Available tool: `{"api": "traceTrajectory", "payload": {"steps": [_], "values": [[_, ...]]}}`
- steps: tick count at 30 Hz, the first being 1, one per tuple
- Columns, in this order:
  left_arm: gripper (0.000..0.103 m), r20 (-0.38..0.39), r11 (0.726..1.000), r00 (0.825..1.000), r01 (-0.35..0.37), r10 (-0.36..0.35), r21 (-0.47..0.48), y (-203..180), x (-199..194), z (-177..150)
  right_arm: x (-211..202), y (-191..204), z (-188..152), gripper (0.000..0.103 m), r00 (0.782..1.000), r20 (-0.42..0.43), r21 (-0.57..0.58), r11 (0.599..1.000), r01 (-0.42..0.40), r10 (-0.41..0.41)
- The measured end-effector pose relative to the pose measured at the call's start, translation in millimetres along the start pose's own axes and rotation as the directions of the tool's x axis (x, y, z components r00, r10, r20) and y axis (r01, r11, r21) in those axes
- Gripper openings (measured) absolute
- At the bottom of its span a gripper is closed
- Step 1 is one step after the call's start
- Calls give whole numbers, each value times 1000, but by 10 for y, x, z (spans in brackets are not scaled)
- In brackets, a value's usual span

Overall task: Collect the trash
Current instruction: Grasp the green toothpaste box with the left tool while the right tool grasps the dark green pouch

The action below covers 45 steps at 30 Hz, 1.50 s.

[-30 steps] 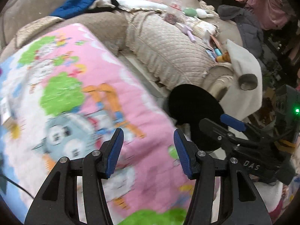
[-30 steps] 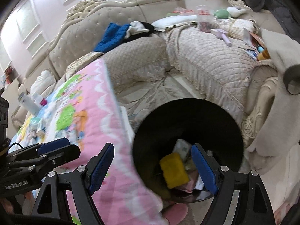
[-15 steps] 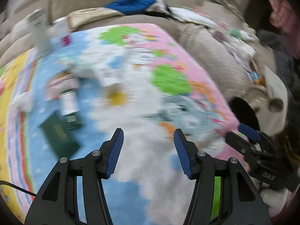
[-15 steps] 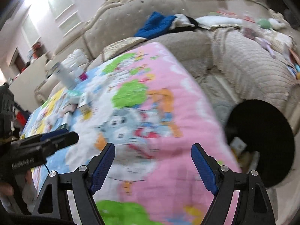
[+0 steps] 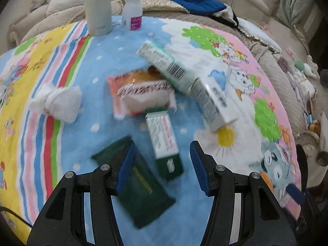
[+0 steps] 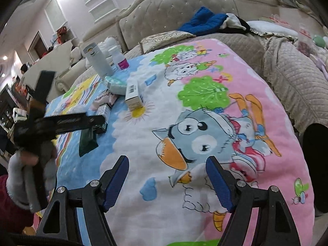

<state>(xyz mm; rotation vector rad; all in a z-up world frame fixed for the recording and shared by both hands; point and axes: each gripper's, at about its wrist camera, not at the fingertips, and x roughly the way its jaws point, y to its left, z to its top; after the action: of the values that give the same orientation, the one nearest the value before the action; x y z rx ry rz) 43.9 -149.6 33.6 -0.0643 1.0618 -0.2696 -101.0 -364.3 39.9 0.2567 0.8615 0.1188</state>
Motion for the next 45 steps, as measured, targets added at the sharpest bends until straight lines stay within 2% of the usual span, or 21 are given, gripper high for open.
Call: {"api": "traceTrajectory", "payload": {"steps": [2,4,5,7,12,16,22,27,31,33,34,37,40,45], "values": [[51,-45,1000,999,21,-20,14,-39,109,34,20,13,8,76,1000,-4,-2,1000,0,0],[28,-60,1000,998,1,-1,6,-18,180,50,41,28,20,74,1000,-6,-6,1000,-3,3],[25,-50,1000,999,-11,12,11,-12,164,42,52,38,29,71,1000,-7,-7,1000,-7,7],[23,-51,1000,998,29,-29,-1,50,102,28,74,70,44,69,1000,-9,-14,1000,-11,11],[22,2,997,997,71,-71,-13,214,-278,-27,177,196,91,66,999,-25,-28,999,-43,42],[22,23,998,998,62,-61,-22,446,-525,-77,359,515,155,66,993,-67,-82,991,-101,96],[22,43,999,999,2,0,-46,847,-736,-209,780,1139,201,66,977,-143,-189,964,-185,159],[22,43,997,999,-19,22,-69,1102,-804,-345,1154,1494,300,66,972,-187,-254,949,-188,143],[22,33,997,999,-16,19,-80,1167,-779,-420,1321,1675,309,66,973,-198,-285,942,-175,121],[22,32,997,999,-7,10,-80,1138,-771,-439,1349,1752,284,52,982,-183,-334,937,-100,40],[22,32,997,999,-1,4,-79,1122,-769,-448,1331,1765,270,45,985,-170,-349,933,-85,26],[22,34,998,999,18,-16,-67,1028,-768,-475,1248,1659,276,39,984,-171,-337,937,-95,38],[22,45,999,999,29,-28,-32,872,-789,-508,1032,1468,280,39,987,-145,-286,952,-106,66],[22,42,998,997,61,-61,7,576,-769,-547,660,1128,202,39,995,-84,-228,971,-78,60]]}}
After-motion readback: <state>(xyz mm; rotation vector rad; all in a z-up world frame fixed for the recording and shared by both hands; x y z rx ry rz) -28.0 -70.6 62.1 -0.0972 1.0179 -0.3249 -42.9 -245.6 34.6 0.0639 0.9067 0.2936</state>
